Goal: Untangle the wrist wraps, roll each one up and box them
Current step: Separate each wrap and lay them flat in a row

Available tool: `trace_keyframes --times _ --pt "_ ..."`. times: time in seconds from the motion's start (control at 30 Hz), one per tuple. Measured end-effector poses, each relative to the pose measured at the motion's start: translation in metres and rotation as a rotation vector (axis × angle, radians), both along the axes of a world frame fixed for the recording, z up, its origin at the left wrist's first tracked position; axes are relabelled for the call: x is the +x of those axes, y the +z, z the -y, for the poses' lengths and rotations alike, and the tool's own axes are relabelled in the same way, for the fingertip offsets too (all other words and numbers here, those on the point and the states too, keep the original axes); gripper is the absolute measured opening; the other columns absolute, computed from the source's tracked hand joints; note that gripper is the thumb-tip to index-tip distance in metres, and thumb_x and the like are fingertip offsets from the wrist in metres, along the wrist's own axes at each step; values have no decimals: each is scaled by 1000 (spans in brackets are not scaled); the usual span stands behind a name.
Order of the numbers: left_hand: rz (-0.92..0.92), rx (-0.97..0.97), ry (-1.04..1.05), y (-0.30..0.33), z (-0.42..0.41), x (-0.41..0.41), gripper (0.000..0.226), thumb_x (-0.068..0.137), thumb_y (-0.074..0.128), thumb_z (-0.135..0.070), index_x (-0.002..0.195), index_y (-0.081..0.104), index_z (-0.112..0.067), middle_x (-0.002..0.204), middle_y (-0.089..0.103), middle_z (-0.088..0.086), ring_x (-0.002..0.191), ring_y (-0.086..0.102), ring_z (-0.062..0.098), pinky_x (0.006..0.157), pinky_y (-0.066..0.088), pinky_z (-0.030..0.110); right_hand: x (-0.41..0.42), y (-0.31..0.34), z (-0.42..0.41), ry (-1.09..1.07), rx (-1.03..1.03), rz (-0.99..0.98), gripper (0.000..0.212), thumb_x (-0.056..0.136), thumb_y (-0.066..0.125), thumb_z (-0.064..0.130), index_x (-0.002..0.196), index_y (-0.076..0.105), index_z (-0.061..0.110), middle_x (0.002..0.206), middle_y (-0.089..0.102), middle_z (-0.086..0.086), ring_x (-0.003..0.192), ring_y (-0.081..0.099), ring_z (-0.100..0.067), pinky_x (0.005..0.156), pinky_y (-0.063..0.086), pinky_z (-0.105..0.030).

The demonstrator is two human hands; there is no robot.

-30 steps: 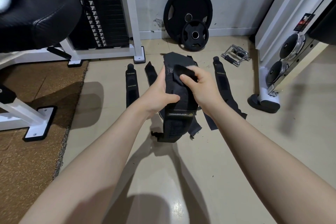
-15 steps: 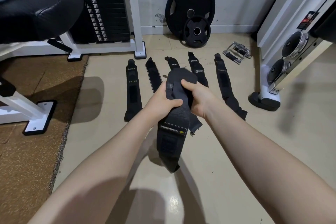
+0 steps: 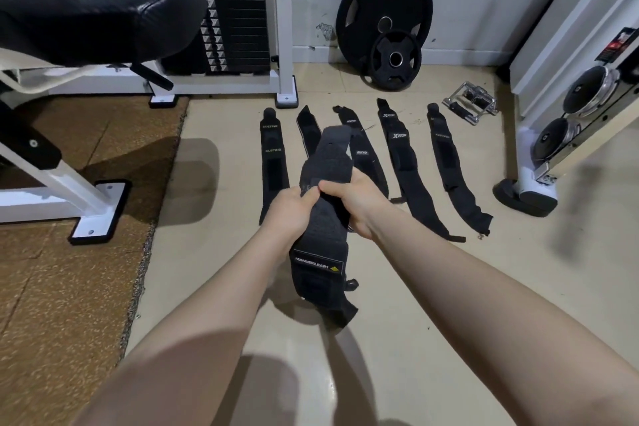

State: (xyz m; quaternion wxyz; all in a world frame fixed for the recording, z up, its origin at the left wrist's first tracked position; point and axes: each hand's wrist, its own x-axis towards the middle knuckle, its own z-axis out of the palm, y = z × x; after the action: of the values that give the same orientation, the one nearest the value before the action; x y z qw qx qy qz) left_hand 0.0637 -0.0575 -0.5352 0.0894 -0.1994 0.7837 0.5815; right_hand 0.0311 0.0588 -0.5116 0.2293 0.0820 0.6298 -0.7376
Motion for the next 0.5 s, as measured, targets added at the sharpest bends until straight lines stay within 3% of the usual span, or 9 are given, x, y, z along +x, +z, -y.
trace_keyframes --times 0.13,0.2,0.27,0.33,0.5 --pt "-1 116 123 -2 23 5 41 95 52 -37 95 62 3 97 68 20 89 66 37 79 53 43 2 -5 35 -74 69 -16 22 94 51 -1 113 60 7 99 67 -12 84 66 -24 58 57 -28" --pt "77 282 138 1 37 9 41 99 46 -42 91 66 -7 93 71 10 81 68 25 73 52 32 1 -10 50 -97 143 -66 21 94 51 0 108 62 10 99 69 -12 88 68 -28 68 59 -35" --pt "205 477 52 3 55 13 59 98 30 -59 103 69 -14 99 73 8 87 70 21 77 55 31 0 -16 62 -159 123 -5 20 94 51 1 103 63 13 103 70 -13 90 68 -30 74 59 -41" --pt "246 574 -57 7 73 16 71 93 22 -68 110 69 -18 103 73 8 90 72 20 76 55 31 3 -17 73 -193 54 78 19 95 51 3 104 63 13 103 70 -13 85 68 -28 68 59 -38" --pt "254 519 -324 10 111 11 57 78 44 -66 122 59 -32 116 70 -4 105 67 14 85 51 33 -6 -17 96 -239 -55 148 25 97 49 6 121 58 8 109 67 -13 82 65 -25 69 56 -37"
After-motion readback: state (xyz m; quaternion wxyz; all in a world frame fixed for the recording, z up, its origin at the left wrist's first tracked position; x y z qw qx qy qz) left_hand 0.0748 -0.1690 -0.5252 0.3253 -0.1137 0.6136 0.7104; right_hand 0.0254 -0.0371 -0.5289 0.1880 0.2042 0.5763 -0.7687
